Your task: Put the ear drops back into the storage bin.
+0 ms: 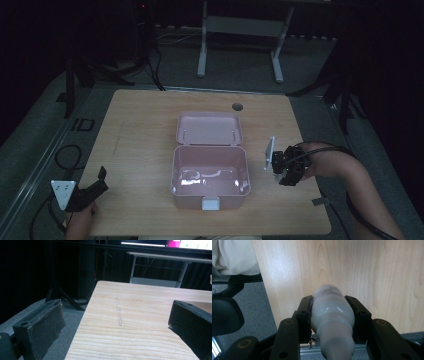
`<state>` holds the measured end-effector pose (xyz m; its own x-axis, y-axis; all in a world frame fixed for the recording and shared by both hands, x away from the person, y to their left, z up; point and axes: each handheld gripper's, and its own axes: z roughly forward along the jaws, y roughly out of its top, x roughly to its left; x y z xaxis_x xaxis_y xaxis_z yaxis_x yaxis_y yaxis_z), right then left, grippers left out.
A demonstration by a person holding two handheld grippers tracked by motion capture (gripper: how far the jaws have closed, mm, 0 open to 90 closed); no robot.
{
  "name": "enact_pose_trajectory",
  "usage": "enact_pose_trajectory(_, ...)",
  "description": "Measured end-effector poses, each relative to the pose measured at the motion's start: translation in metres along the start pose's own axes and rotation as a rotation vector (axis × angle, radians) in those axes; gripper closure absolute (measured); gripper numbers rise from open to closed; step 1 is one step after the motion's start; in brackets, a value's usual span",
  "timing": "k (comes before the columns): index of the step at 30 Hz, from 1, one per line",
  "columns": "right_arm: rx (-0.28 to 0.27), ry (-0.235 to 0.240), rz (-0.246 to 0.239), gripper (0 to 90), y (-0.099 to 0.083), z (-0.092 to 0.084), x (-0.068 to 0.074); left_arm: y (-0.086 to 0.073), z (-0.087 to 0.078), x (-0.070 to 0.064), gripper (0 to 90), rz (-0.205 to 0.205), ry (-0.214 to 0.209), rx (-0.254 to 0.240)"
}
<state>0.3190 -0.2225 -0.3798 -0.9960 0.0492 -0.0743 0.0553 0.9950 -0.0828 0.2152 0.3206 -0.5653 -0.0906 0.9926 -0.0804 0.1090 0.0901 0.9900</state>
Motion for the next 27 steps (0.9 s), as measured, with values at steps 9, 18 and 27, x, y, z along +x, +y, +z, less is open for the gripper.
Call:
enact_pose_trajectory(9,-0.018,-0.010,0.002,59.7,0.010,-0.023,0.002,0.000,0.000,0.000,0.4,0.001,0.001,0.001)
enact_pose_trajectory(18,-0.031,-0.010,-0.040,59.7,0.035,-0.033,0.003,0.000,0.000,0.000,0.4,0.001,-0.002,0.002)
enact_pose_trajectory(27,-0.041,-0.014,-0.080,59.7,0.064,-0.039,0.003,0.000,0.000,0.000,0.4,0.000,-0.003,0.001)
